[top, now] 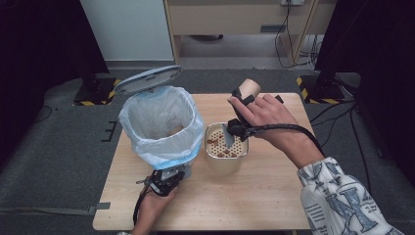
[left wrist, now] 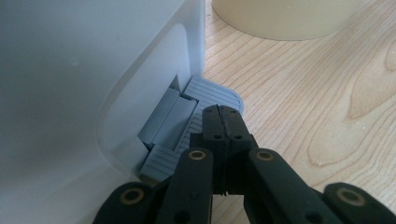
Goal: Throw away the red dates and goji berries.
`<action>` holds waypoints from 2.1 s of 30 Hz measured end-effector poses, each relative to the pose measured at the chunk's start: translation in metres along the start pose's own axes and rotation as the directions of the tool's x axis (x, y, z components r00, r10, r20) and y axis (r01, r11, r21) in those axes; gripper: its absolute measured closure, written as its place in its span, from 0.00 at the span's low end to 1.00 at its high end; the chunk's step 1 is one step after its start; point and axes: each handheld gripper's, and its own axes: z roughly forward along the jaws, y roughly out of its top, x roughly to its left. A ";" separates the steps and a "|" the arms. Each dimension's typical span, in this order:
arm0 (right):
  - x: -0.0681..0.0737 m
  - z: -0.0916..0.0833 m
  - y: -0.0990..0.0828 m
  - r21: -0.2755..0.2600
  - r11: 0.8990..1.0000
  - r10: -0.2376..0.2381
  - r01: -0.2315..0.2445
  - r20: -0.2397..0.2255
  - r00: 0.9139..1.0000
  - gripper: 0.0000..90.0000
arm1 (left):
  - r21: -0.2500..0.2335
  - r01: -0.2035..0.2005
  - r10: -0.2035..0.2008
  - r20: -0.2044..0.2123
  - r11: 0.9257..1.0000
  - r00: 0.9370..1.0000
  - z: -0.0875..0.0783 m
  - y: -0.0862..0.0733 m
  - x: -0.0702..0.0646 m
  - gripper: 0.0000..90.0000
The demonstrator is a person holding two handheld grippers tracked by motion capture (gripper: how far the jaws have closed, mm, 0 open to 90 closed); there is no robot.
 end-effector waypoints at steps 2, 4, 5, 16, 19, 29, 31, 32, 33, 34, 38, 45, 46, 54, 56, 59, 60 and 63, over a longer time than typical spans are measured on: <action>0.001 -0.001 -0.003 0.003 0.999 0.036 -0.036 -0.006 0.999 0.42 | -0.001 0.001 -0.001 0.001 1.000 1.000 0.000 0.000 0.000 0.99; -0.003 -0.002 -0.006 -0.003 1.000 0.030 -0.030 0.009 1.000 0.42 | -0.001 0.001 -0.001 0.001 1.000 1.000 0.000 0.000 0.000 0.99; -0.005 -0.003 -0.009 0.003 1.000 0.031 -0.031 0.013 0.999 0.42 | 0.000 0.001 -0.001 0.001 1.000 1.000 0.000 0.000 0.000 0.99; 0.016 0.012 0.021 0.064 0.996 -0.060 0.061 -0.024 0.998 0.42 | -0.009 0.012 -0.012 0.008 1.000 1.000 0.000 0.000 0.000 0.99; 0.016 0.014 0.013 0.089 0.987 -0.131 0.133 -0.021 0.991 0.42 | -0.007 0.012 -0.012 0.008 1.000 1.000 0.000 0.000 0.000 0.99; 0.020 0.012 0.007 0.029 0.999 0.038 -0.037 -0.065 0.997 0.40 | -0.009 0.016 -0.016 0.010 1.000 1.000 0.000 0.000 0.000 0.99; 0.019 0.013 0.004 0.014 0.996 0.090 -0.089 -0.071 0.993 0.40 | -0.009 0.014 -0.014 0.008 1.000 1.000 0.000 0.000 0.000 0.99; 0.021 0.014 0.002 0.005 0.988 0.157 -0.157 -0.087 0.984 0.40 | -0.009 0.014 -0.014 0.009 1.000 1.000 0.000 0.000 0.000 0.99; 0.020 0.014 0.001 -0.003 0.984 0.178 -0.179 -0.090 0.980 0.40 | -0.009 0.014 -0.014 0.008 1.000 1.000 0.000 0.000 0.000 0.99; 0.021 0.015 -0.001 -0.003 0.978 0.207 -0.208 -0.098 0.973 0.40 | -0.010 0.014 -0.014 0.007 1.000 1.000 0.000 0.000 0.000 0.99; 0.022 0.016 -0.006 -0.017 0.956 0.289 -0.293 -0.121 0.950 0.40 | -0.011 0.014 -0.014 0.008 1.000 1.000 0.000 -0.001 0.000 0.99; 0.025 0.020 -0.019 -0.038 0.878 0.465 -0.478 -0.173 0.868 0.40 | -0.011 0.014 -0.014 0.008 1.000 1.000 0.000 -0.001 0.000 0.99; 0.026 0.021 -0.021 -0.041 0.876 0.468 -0.481 -0.177 0.866 0.40 | -0.011 0.014 -0.014 0.008 1.000 1.000 0.000 -0.001 0.000 0.99; 0.037 0.027 -0.036 -0.021 0.800 0.581 -0.599 -0.222 0.783 0.40 | -0.012 0.014 -0.014 0.011 1.000 1.000 0.000 -0.001 0.000 0.99; 0.039 0.029 -0.042 -0.026 0.774 0.610 -0.632 -0.235 0.757 0.40 | -0.012 0.015 -0.014 0.012 1.000 1.000 0.000 -0.001 0.000 0.99; 0.046 0.030 -0.050 -0.013 0.732 0.657 -0.682 -0.255 0.710 0.40 | -0.012 0.014 -0.013 0.011 1.000 1.000 0.000 -0.001 0.000 0.99; 0.047 0.031 -0.051 -0.011 0.724 0.664 -0.689 -0.260 0.701 0.40 | -0.012 0.014 -0.014 0.011 1.000 1.000 0.000 -0.001 0.000 0.99; 0.055 0.032 -0.056 -0.001 0.682 0.702 -0.732 -0.281 0.654 0.40 | -0.006 0.017 -0.017 0.009 1.000 1.000 0.000 -0.001 0.000 0.99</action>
